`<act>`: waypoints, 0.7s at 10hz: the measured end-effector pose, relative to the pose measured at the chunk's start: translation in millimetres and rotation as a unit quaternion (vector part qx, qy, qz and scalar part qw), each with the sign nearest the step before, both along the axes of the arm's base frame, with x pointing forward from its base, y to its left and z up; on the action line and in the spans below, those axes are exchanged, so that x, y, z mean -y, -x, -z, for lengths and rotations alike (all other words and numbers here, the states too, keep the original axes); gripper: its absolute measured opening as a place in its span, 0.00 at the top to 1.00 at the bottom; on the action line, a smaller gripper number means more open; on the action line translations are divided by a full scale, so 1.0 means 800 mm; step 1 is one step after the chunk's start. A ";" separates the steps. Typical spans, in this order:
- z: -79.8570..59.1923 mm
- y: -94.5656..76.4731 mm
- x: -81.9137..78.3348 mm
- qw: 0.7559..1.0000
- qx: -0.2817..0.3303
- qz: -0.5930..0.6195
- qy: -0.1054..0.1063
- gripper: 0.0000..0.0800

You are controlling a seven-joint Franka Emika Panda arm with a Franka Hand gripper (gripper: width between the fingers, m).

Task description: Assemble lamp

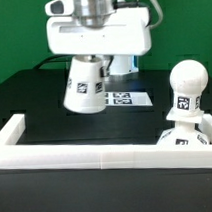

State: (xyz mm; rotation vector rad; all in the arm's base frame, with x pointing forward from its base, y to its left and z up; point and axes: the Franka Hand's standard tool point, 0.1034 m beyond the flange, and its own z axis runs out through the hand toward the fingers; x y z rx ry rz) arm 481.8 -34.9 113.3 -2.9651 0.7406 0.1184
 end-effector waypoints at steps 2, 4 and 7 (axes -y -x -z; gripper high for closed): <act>-0.040 -0.034 -0.039 1.000 -0.008 0.026 -0.012 0.95; -0.071 -0.075 -0.055 0.999 -0.004 0.042 -0.016 0.95; -0.073 -0.087 -0.056 0.999 -0.001 0.040 -0.014 0.95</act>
Offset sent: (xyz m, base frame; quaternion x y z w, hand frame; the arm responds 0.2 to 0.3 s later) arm 0.0601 0.0244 0.0469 0.0107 -0.0225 0.0664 0.9975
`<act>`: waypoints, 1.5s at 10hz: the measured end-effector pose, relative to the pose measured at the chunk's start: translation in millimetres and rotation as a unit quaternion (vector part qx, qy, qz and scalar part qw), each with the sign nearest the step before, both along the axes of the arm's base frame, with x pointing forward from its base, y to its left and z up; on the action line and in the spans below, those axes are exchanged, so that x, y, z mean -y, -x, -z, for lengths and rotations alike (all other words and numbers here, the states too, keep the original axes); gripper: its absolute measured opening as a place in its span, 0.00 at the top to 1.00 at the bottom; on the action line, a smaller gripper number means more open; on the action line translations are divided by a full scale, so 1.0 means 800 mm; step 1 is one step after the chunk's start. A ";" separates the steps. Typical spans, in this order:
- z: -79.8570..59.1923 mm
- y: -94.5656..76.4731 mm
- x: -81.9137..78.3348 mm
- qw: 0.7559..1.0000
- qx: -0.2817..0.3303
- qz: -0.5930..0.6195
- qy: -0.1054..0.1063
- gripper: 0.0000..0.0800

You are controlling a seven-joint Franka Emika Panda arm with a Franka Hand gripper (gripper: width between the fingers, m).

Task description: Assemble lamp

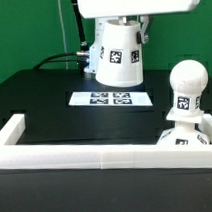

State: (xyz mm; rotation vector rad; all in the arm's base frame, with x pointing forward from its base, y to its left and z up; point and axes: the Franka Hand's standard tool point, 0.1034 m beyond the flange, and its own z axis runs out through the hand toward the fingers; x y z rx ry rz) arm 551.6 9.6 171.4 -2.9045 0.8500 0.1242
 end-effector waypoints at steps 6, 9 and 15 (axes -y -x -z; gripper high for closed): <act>-0.060 -0.041 -0.046 1.000 0.001 0.005 -0.013 0.95; -0.082 -0.073 -0.076 1.000 0.012 0.008 -0.015 0.95; -0.036 -0.094 -0.129 1.000 0.005 0.013 -0.003 0.94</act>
Offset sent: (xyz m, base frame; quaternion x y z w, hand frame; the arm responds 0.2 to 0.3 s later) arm 0.0314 0.0387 0.0456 0.0376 -0.0163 0.0203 0.9990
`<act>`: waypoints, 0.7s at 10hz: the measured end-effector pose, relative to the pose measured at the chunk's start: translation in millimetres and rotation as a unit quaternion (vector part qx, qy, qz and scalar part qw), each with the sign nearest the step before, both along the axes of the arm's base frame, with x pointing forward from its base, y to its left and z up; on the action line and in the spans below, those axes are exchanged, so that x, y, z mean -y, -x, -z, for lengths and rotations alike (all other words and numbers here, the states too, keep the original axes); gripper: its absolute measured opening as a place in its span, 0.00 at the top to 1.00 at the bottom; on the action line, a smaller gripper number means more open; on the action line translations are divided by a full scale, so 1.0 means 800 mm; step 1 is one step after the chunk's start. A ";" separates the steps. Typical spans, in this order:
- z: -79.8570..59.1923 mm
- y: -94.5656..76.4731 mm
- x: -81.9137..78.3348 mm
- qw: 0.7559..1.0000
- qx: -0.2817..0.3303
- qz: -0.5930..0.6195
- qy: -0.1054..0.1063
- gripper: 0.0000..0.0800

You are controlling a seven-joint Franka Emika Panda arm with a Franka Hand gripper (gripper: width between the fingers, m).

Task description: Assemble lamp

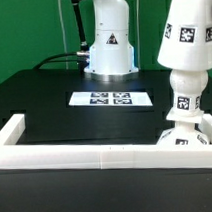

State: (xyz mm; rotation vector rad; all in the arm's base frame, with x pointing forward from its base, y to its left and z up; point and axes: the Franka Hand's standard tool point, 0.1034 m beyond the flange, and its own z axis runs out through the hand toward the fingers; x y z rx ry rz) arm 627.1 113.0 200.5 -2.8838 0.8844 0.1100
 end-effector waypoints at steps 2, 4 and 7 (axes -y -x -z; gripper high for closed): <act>0.020 0.002 -0.002 1.000 -0.003 -0.001 0.004 0.94; 0.034 0.005 -0.005 1.000 -0.004 -0.003 0.007 0.94; 0.061 0.012 -0.004 1.000 -0.006 -0.003 0.013 0.94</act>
Offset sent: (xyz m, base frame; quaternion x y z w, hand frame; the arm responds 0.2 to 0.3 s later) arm -0.0045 0.0027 -0.0215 -0.0170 0.0152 -0.0124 0.9997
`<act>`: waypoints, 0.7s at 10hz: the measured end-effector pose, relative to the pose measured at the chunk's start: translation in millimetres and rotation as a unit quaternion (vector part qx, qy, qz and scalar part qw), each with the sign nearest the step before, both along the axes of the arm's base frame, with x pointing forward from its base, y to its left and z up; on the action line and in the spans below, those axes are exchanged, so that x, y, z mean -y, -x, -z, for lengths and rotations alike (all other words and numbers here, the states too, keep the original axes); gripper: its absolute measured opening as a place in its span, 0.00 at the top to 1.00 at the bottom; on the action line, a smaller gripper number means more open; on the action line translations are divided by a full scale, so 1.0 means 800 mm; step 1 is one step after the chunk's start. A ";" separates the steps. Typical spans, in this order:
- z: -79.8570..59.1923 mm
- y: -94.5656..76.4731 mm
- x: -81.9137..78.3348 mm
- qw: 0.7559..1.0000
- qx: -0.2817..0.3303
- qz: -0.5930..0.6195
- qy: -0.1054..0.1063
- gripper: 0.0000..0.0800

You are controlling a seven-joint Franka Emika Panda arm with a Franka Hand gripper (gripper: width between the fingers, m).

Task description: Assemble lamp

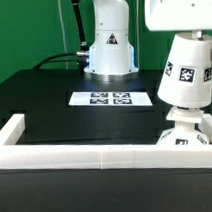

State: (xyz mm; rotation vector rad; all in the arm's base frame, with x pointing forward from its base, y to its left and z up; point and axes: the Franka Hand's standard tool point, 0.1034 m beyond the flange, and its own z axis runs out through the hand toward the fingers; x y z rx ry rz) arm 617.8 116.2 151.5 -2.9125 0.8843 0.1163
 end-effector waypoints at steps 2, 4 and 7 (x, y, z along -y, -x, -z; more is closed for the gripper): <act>0.007 0.002 -0.002 1.000 -0.004 0.000 0.001 0.94; 0.008 0.001 0.000 1.000 -0.003 0.000 0.001 0.73; 0.001 0.009 0.005 1.000 -0.030 -0.007 -0.001 0.33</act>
Offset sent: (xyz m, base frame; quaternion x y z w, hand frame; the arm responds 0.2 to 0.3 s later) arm -0.0020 -0.0018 0.0005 0.0002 -0.0033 -0.0024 1.0000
